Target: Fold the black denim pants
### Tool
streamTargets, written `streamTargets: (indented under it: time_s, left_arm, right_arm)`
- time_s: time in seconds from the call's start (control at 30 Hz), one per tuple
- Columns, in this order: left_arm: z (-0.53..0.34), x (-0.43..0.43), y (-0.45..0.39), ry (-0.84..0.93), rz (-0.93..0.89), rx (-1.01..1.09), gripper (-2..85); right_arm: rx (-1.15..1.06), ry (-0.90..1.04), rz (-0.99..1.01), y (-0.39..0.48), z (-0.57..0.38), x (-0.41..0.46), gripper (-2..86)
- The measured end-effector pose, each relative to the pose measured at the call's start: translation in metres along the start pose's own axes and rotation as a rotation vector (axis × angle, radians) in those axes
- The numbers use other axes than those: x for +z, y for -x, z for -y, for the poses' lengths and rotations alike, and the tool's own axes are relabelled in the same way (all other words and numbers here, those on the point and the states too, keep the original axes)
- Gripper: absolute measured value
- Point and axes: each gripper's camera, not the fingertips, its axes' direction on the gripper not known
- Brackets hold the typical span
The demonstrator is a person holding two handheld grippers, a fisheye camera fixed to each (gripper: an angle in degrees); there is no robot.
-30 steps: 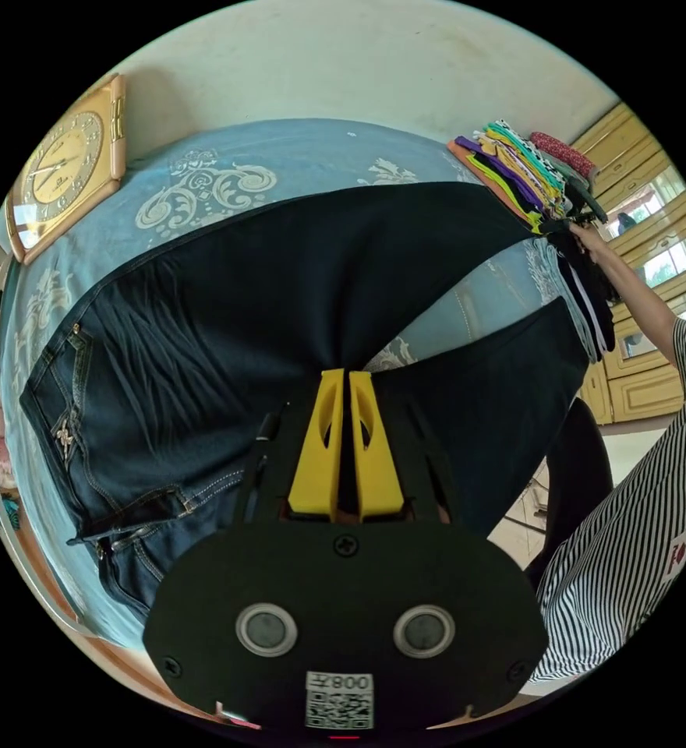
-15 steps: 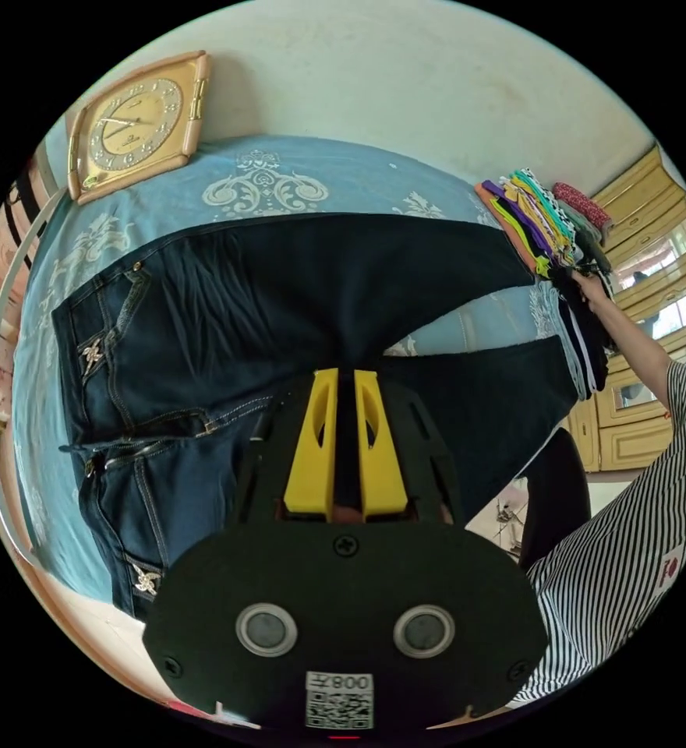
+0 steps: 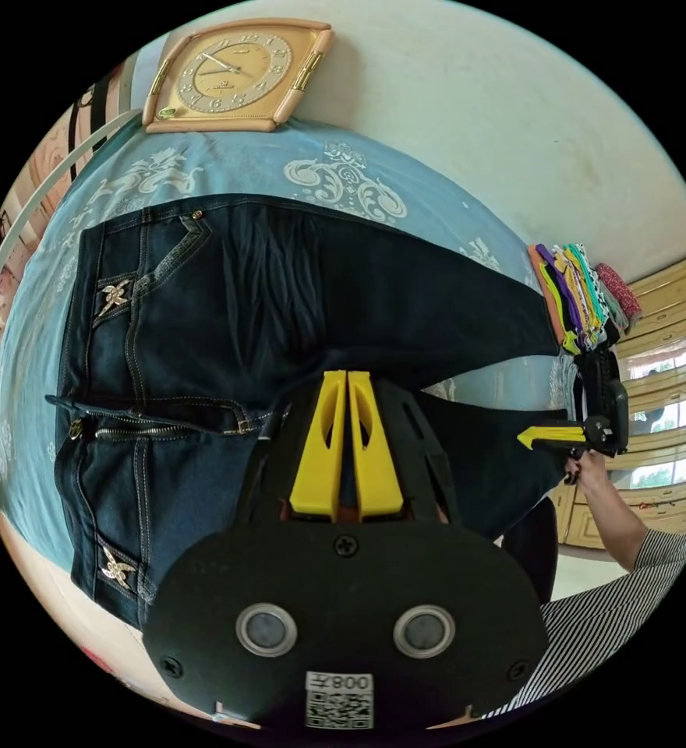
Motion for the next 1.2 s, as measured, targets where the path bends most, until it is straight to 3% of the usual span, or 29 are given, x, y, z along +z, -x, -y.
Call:
streamTargets:
  time_s: [0.3, 0.5, 0.67, 0.77, 0.87, 1.0, 1.2]
  left_arm:
    - [-0.077, -0.003, 0.038, -0.043, -0.12, -0.061, 0.2]
    - [-0.163, -0.019, 0.058, -0.071, -0.084, -0.069, 0.1]
    - [-0.239, 0.014, 0.093, 0.142, 0.084, -0.124, 0.1]
    - [-0.278, -0.013, 0.104, 0.004, 0.024, -0.147, 0.0]
    - [-0.315, -0.031, 0.121, -0.068, 0.091, -0.194, 0.0]
    - [-0.35, 0.001, 0.16, 0.111, 0.114, -0.306, 0.0]
    - [-0.399, -0.011, 0.178, -0.061, -0.007, -0.332, 0.0]
  right_arm:
    - [0.032, 0.057, 0.071, 0.097, -0.02, 0.047, 0.0]
    - [0.06, 0.033, 0.064, 0.155, -0.026, 0.061, 0.1]
    - [0.079, 0.067, 0.02, 0.19, -0.026, 0.081, 0.1]
    - [0.076, 0.074, -0.023, 0.216, -0.025, 0.077, 0.1]
    - [0.031, 0.1, -0.114, 0.247, -0.03, 0.079, 0.1]
    - [0.103, 0.086, -0.1, 0.268, -0.035, 0.09, 0.2]
    - [0.047, 0.114, -0.213, 0.319, -0.018, 0.101, 0.2]
